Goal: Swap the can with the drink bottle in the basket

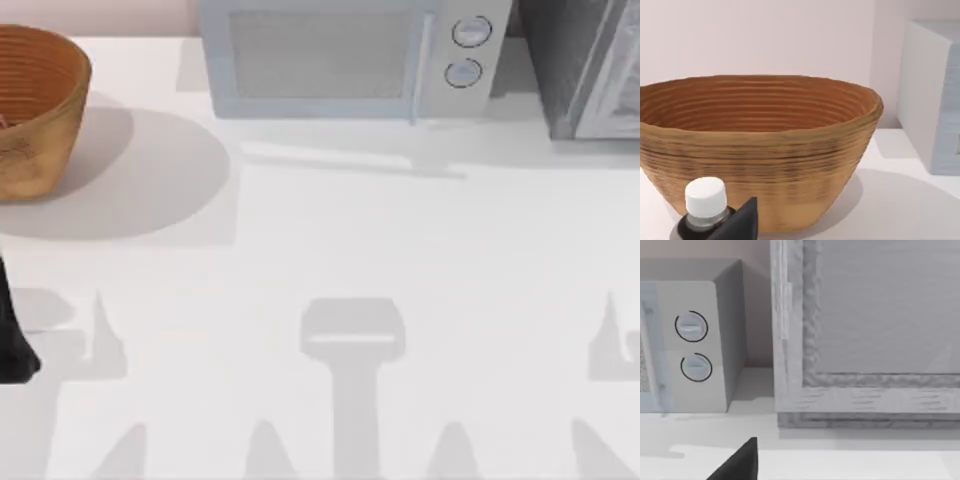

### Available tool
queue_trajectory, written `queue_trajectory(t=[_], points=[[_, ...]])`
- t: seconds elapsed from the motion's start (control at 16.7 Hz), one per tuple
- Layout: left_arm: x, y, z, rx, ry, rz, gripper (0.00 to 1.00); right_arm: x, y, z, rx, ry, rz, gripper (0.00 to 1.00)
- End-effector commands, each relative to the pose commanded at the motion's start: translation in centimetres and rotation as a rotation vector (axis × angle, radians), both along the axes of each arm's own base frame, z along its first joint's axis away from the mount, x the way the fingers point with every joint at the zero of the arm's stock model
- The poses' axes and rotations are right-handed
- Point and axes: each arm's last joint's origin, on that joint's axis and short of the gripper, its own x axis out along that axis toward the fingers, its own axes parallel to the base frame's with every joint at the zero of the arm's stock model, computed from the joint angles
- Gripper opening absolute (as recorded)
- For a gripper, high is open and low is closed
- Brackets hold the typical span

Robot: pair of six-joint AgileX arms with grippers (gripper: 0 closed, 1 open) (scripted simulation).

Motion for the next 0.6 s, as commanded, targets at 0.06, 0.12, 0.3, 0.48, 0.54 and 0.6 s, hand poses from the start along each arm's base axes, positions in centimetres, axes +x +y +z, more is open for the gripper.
queue_trajectory(t=[0.06, 0.12, 0.3, 0.48, 0.54, 0.6], points=[[0.0, 0.0, 0.0, 0.0, 0.0, 0.0, 1.0, 0.0, 0.0, 0.0, 0.0, 0.0, 0.0, 1.0], [0.0, 0.0, 0.0, 0.0, 0.0, 0.0, 1.0, 0.0, 0.0, 0.0, 0.0, 0.0, 0.0, 1.0], [0.2, 0.2, 0.3, 0.002, 0.061, 0.014, 1.0, 0.0, 0.0, 0.0, 0.0, 0.0, 0.0, 1.0], [0.6, 0.4, 2.1, 0.009, 0.173, 0.028, 1.0, 0.0, 0.0, 0.0, 0.0, 0.0, 0.0, 1.0], [0.9, 0.5, 3.1, 0.012, 0.212, 0.03, 1.0, 0.0, 0.0, 0.0, 0.0, 0.0, 0.0, 1.0], [1.3, 0.7, 4.2, 0.014, 0.253, 0.03, 1.0, 0.0, 0.0, 0.0, 0.0, 0.0, 0.0, 1.0]])
